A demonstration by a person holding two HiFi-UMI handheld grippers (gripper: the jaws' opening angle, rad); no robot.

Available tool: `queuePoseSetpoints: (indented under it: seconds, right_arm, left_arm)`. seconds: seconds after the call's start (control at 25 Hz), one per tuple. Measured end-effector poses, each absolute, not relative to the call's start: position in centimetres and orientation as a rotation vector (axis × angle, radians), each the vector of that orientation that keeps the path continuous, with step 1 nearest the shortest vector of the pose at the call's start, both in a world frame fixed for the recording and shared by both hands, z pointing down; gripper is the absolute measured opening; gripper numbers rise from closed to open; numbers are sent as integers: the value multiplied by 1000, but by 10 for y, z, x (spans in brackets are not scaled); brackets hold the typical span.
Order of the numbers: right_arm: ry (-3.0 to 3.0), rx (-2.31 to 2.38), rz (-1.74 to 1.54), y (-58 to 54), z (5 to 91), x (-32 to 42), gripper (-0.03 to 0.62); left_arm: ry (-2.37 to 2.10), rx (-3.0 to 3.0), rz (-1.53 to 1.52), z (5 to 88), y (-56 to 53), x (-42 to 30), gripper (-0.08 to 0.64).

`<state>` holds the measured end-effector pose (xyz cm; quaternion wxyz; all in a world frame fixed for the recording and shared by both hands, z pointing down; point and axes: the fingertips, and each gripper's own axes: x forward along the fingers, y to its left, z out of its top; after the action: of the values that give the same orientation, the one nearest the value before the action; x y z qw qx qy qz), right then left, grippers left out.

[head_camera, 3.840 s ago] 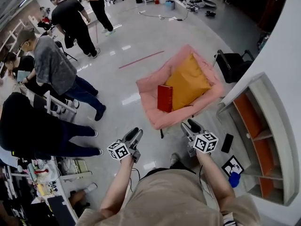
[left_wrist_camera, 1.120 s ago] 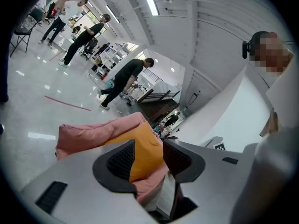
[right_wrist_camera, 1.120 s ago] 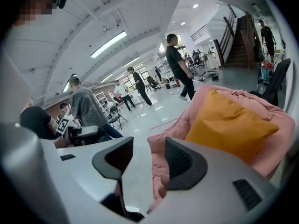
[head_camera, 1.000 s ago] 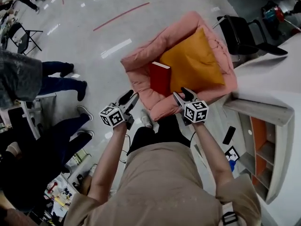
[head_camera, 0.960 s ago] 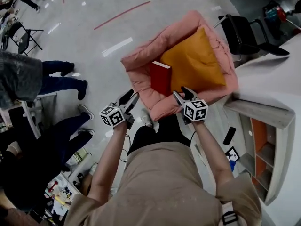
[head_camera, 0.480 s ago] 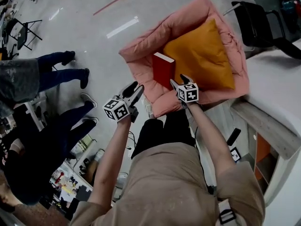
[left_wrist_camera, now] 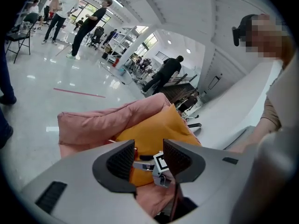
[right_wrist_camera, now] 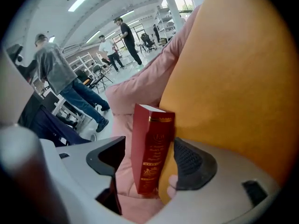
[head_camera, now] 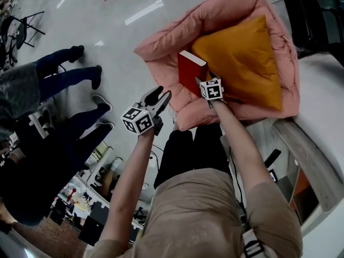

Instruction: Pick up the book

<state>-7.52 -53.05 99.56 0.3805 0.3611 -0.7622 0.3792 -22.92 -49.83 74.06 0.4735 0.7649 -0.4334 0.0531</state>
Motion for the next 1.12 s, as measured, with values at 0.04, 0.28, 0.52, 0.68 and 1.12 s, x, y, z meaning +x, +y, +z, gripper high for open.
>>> queuePoseSetpoints:
  seconds: [0.04,0.28,0.52,0.68,1.12]
  right_arm:
    - [-1933,915,973,-532,1005,-77,312]
    - [-1890,948,971,-531,1047,-89,328]
    - [-1923,1060,969,-546,1062,-110,327]
    - [-1982,1099,956,-560,1060,-122,327]
    - [-2045,1106,1018,-562,1066,-128,326]
  left_arm:
    - [-1056,1865,130,745,-499,-227,183]
    - [-1043,1827,129,763,-495,-214,183]
    - [-1052,1805,120,771,-494,-221,183]
    - [-1071,1783,119,775,-487,-229,183]
    - [-1168,1706,88,783,-463,-239,183]
